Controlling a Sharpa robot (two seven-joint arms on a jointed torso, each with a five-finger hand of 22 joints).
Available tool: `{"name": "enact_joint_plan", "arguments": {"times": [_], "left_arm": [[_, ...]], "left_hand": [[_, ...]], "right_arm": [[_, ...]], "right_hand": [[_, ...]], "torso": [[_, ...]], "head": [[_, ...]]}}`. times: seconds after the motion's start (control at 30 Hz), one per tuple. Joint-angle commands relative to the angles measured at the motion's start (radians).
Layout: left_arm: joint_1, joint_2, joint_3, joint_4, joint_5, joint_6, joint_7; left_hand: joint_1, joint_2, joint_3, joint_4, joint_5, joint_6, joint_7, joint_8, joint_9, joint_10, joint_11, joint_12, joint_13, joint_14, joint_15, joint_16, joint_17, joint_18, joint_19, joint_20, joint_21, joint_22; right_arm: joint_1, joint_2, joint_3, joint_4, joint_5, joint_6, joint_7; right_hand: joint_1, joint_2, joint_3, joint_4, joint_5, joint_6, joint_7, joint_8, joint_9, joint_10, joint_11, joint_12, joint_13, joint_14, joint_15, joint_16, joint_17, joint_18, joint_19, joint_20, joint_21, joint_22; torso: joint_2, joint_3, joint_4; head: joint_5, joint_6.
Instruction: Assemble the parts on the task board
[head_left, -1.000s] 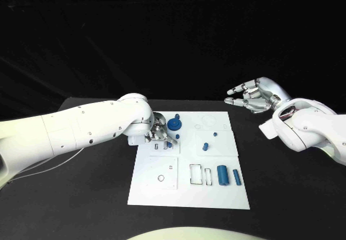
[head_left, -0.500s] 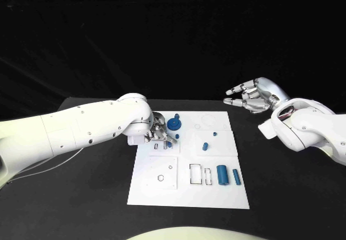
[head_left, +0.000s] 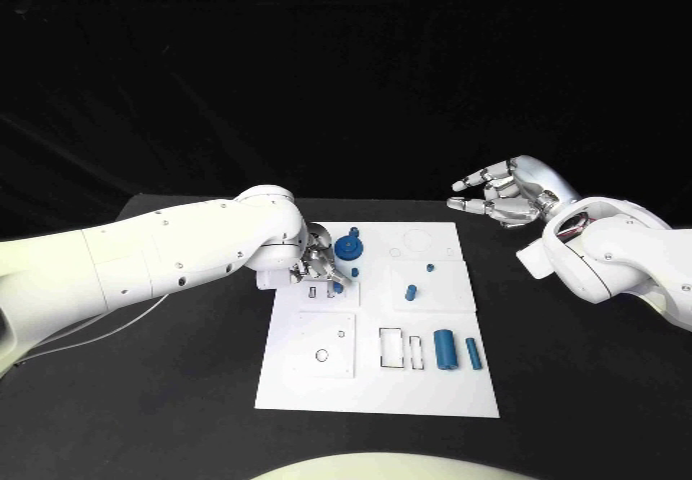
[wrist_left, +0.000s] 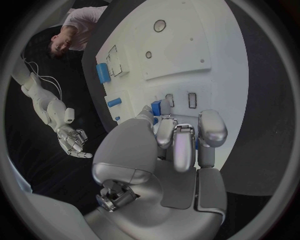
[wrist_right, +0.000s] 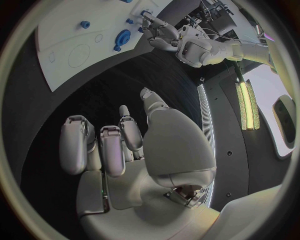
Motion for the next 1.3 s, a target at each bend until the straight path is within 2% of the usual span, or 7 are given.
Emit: {"name": "enact_joint_plan", "arguments": {"times": [0.03, 0.23, 0.3, 0.4, 0.47, 0.93, 1.3], "left_arm": [[-0.001, 0.002, -0.001, 0.001, 0.022, -0.004, 0.002], [-0.001, 0.001, -0.001, 0.002, 0.045, -0.011, 0.004], [-0.001, -0.002, -0.001, 0.004, 0.056, -0.016, 0.006], [-0.001, -0.011, -0.001, 0.012, 0.075, -0.026, 0.007], [-0.001, -0.020, 0.000, 0.020, 0.086, -0.035, 0.008], [0.000, -0.129, 0.007, 0.129, 0.140, -0.137, 0.019], [-0.008, -0.141, 0.003, 0.162, -0.001, -0.180, 0.026]], "left_hand": [[0.038, 0.000, 0.039, -0.010, 0.000, -0.012, 0.002, -0.006, 0.002, -0.008, -0.002, -0.011, -0.010, 0.062, -0.007, 0.001, 0.100, -0.012, -0.008, 0.002, 0.003, 0.000], [0.091, -0.025, 0.167, -0.035, 0.001, -0.022, 0.004, -0.015, 0.004, -0.020, -0.002, -0.030, -0.027, 0.062, -0.008, 0.001, 0.100, -0.012, -0.009, 0.001, 0.003, 0.001], [0.100, -0.058, 0.266, -0.046, 0.001, -0.025, 0.008, -0.016, 0.008, -0.023, 0.000, -0.039, -0.034, 0.062, -0.006, 0.001, 0.101, -0.013, -0.009, 0.001, 0.003, 0.002], [0.035, -0.146, 0.496, -0.057, 0.006, -0.022, 0.019, -0.003, 0.029, -0.016, 0.002, -0.045, -0.042, 0.062, 0.002, 0.001, 0.101, -0.012, -0.009, 0.005, 0.005, 0.005], [0.013, -0.170, 0.541, -0.074, -0.002, -0.025, 0.014, 0.002, 0.037, -0.014, 0.003, -0.046, -0.044, 0.062, 0.001, 0.001, 0.101, -0.012, -0.010, 0.006, 0.005, 0.005], [-0.055, -0.203, 0.666, -0.141, -0.001, -0.023, 0.009, 0.025, 0.066, -0.003, 0.001, -0.042, -0.040, 0.063, -0.003, 0.001, 0.103, -0.013, -0.006, 0.005, 0.009, 0.012], [-0.065, -0.214, 0.690, -0.157, -0.001, -0.020, 0.008, 0.031, 0.072, 0.001, 0.000, -0.040, -0.037, 0.063, -0.004, 0.002, 0.104, -0.014, -0.005, 0.005, 0.010, 0.014]], "right_arm": [[-0.001, 0.000, 0.000, -0.001, -0.013, 0.014, -0.006], [-0.001, 0.000, 0.000, -0.001, -0.013, 0.017, -0.007], [-0.001, 0.000, 0.000, -0.001, -0.013, 0.018, -0.007], [-0.001, 0.000, 0.000, -0.002, -0.013, 0.019, -0.008], [-0.001, 0.000, 0.000, -0.002, -0.013, 0.019, -0.008], [-0.004, -0.001, -0.001, -0.008, -0.014, 0.019, -0.007], [-0.005, -0.003, -0.002, -0.009, -0.014, 0.018, -0.007]], "right_hand": [[0.000, 0.007, -0.006, -0.002, 0.004, -0.005, -0.002, 0.005, 0.001, 0.000, 0.001, -0.001, 0.002, 0.066, -0.007, -0.002, 0.120, 0.011, -0.006, 0.000, -0.002, 0.094], [0.001, 0.008, -0.006, -0.002, 0.006, -0.004, -0.002, 0.006, 0.002, 0.001, 0.000, 0.000, 0.003, 0.066, -0.007, -0.002, 0.120, 0.011, -0.006, 0.000, -0.002, 0.094], [0.001, 0.008, -0.006, -0.002, 0.006, -0.004, -0.002, 0.006, 0.002, 0.001, 0.000, 0.000, 0.003, 0.066, -0.007, -0.002, 0.120, 0.011, -0.006, 0.000, -0.002, 0.094], [0.001, 0.008, -0.006, -0.002, 0.006, -0.004, -0.002, 0.006, 0.002, 0.001, 0.000, 0.000, 0.003, 0.066, -0.007, -0.002, 0.120, 0.011, -0.006, 0.000, -0.002, 0.094], [0.001, 0.008, -0.006, -0.002, 0.007, -0.004, -0.002, 0.006, 0.002, 0.001, 0.000, 0.001, 0.003, 0.065, -0.007, -0.003, 0.119, 0.011, -0.006, 0.000, -0.002, 0.094], [0.001, 0.008, -0.007, -0.001, 0.007, -0.004, -0.002, 0.007, 0.002, 0.001, 0.000, 0.000, 0.002, 0.065, -0.007, -0.003, 0.119, 0.011, -0.006, 0.000, -0.003, 0.093], [-0.001, 0.009, -0.009, 0.001, 0.009, -0.004, -0.002, 0.008, 0.002, 0.001, 0.000, 0.000, 0.002, 0.065, -0.008, -0.003, 0.119, 0.011, -0.006, 0.000, -0.003, 0.093]], "torso": [[0.000, -0.0002, -0.0001], [0.000, -0.0004, -0.0002], [-0.001, -0.0005, 0.0001], [0.000, -0.0003, -0.0002], [0.000, -0.0003, 0.0003], [-0.004, 0.0028, 0.0070], [-0.004, 0.0027, 0.0070]], "head": [[-0.001, -0.001], [-0.001, 0.000], [-0.002, -0.001], [-0.002, 0.000], [-0.002, 0.000], [-0.004, -0.006], [-0.002, -0.010]]}}
